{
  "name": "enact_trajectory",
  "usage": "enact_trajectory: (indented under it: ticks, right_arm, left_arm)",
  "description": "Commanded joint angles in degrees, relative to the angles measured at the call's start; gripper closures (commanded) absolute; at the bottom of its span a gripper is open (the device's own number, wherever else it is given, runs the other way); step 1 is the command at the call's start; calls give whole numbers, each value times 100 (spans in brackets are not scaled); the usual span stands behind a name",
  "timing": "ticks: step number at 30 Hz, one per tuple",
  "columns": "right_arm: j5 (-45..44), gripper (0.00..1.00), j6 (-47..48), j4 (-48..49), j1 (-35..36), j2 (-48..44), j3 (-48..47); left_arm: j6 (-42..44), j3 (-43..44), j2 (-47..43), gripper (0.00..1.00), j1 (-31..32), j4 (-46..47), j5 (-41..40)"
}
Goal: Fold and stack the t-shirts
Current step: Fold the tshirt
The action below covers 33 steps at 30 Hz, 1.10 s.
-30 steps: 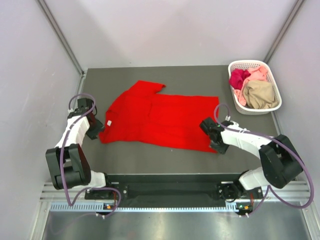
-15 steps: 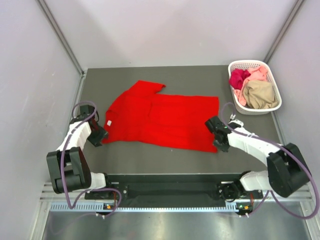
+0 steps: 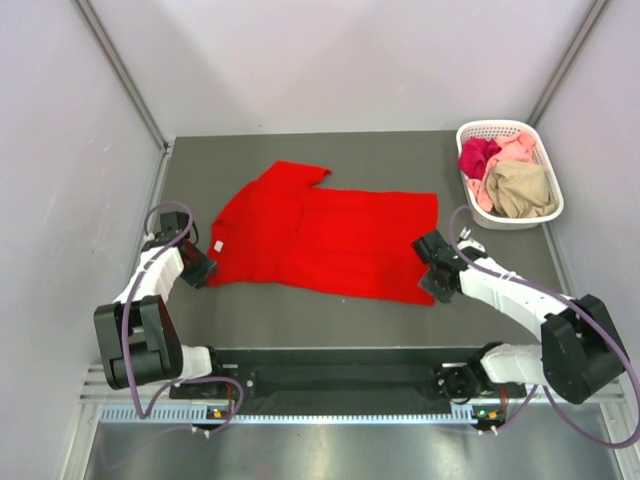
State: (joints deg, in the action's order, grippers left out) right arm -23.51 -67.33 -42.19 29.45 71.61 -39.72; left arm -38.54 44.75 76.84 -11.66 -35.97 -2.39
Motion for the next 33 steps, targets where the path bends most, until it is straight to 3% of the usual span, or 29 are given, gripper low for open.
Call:
enact_trajectory:
  ticks: [1, 5, 8, 11, 16, 18, 20, 24, 33]
  right_arm:
    - [127, 66, -149, 325, 8, 168, 245]
    - [66, 69, -149, 590, 8, 326, 518]
    - [-180, 79, -105, 537, -1, 537, 510]
    - [-487, 99, -44, 397, -10, 608, 475]
    - [-743, 100, 167, 212, -10, 521, 509]
    - [-857, 100, 246, 124, -10, 389, 527]
    - [-927, 100, 360, 133, -10, 258, 580]
    - [-1051, 100, 563, 141, -18, 125, 615]
    - [-1051, 100, 1020, 80, -247, -121, 510]
  left_arm:
    - [-13, 112, -20, 72, -29, 300, -51]
    - [14, 200, 94, 98, -29, 336, -112]
    - [31, 306, 165, 100, -29, 345, -121]
    - [22, 420, 156, 100, -29, 353, -253]
    - [311, 805, 103, 100, -29, 143, -490]
    - [575, 938, 129, 95, -29, 29, -429]
    - [944, 1044, 191, 78, -29, -16, -158]
    - [1559, 895, 261, 66, 15, 63, 519]
    - [1692, 1026, 683, 64, 628, 19, 899]
